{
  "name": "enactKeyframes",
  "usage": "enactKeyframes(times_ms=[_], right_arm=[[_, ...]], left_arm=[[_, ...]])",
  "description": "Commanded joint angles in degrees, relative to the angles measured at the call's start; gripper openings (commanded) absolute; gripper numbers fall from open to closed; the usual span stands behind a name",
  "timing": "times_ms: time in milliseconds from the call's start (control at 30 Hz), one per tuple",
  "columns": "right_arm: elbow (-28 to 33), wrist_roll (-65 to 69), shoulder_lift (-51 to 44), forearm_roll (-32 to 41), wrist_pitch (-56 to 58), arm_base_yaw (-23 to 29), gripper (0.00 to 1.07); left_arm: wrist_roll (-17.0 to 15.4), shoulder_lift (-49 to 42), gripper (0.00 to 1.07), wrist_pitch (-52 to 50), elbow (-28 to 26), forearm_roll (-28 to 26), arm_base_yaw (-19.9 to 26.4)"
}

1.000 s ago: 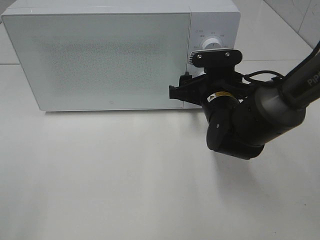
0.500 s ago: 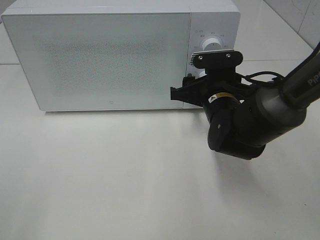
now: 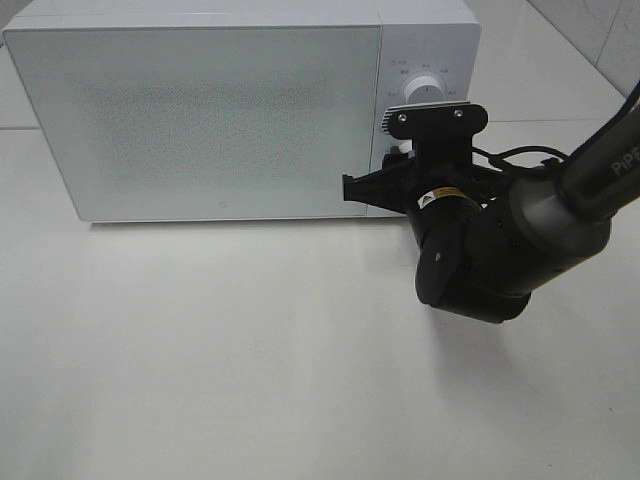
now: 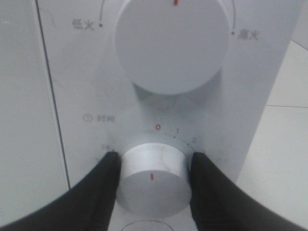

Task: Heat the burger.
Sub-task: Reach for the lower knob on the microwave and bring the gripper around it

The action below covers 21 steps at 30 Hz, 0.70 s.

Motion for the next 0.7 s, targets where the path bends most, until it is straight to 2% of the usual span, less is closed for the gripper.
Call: enactKeyframes(times_ms=[33, 433, 667, 700], right_arm=[[-0.9, 0.4, -0.4, -0.9, -6.7, -0.7, 0.0], [-0.9, 6.6, -0.4, -3.9, -9.3, -0.7, 0.0], [-0.8, 25.0, -0.4, -8.0, -9.3, -0.7, 0.0], [-0.8, 31.5, -0.4, -8.6, -9.3, -0.7, 0.0]], left_arm=[[-0.2, -1.3, 1.0, -0.5, 0.2, -0.2, 0.3], [-0.2, -1.3, 1.0, -0.5, 0.2, -0.2, 0.3], [-0.2, -1.3, 1.0, -0.5, 0.2, -0.2, 0.3], [-0.2, -1.3, 1.0, -0.5, 0.2, -0.2, 0.3]])
